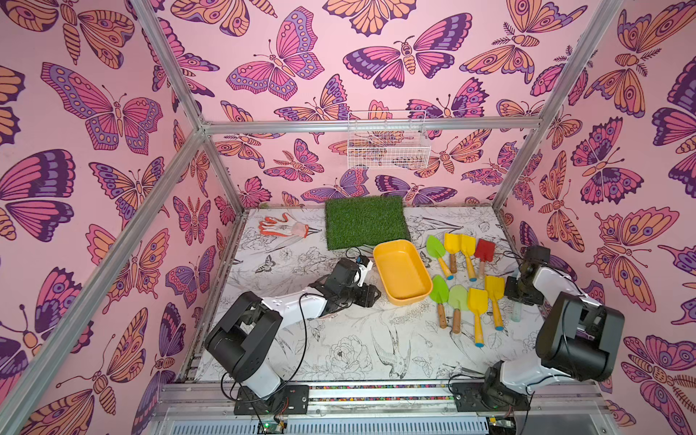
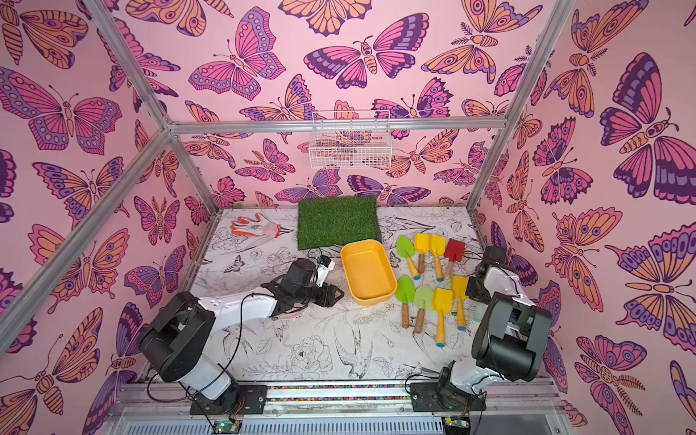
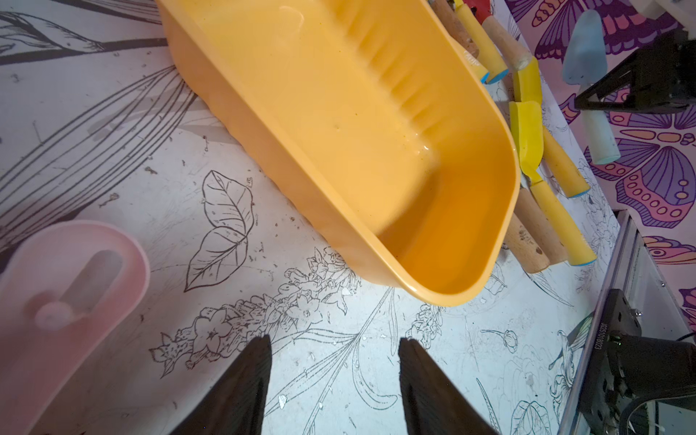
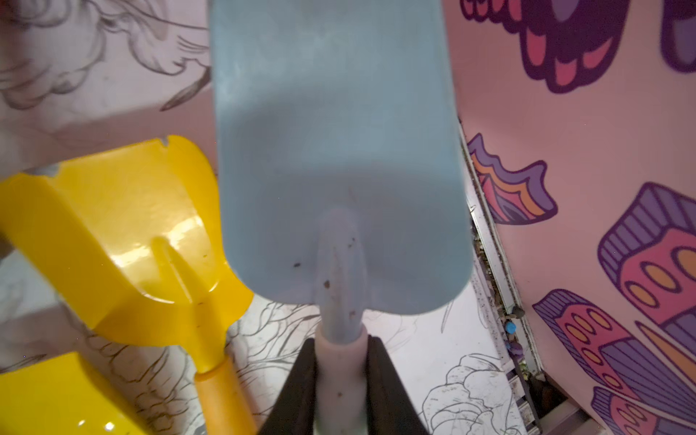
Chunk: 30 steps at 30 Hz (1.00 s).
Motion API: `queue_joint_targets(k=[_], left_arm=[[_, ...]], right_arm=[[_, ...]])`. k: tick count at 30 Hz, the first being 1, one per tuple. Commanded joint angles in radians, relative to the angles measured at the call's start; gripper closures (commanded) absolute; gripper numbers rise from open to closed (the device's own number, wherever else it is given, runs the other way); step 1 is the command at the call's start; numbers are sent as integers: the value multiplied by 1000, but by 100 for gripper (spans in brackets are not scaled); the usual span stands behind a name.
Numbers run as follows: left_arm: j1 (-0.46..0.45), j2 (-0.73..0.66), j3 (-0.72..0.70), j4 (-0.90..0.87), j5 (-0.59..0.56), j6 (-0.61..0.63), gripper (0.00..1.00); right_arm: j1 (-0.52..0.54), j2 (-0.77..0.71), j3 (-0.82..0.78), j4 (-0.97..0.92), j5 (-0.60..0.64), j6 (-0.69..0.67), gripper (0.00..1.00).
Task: Take the shovel out of the storage box
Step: Place the shovel at the center of the board.
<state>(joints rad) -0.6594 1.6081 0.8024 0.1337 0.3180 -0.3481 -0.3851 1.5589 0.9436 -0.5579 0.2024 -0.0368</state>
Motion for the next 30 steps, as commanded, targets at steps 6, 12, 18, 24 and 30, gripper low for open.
queue_joint_targets(k=[6,12,18,24,30], left_arm=[[7,-43,-11,-3,-11,21,40],[7,-51,-15,-2,-16,24,40],[7,-47,-16,-3,-19,27,40],[6,-48,-15,-3,-21,29,40],[7,-49,-15,-2,-16,24,40]], right_arm=[[-45,95,60,7,-26,-51,84],[-46,138,66,4,-42,-58,83],[-70,162,73,13,-79,-61,81],[-80,168,76,10,-78,-51,72],[-80,147,63,20,-72,-41,60]])
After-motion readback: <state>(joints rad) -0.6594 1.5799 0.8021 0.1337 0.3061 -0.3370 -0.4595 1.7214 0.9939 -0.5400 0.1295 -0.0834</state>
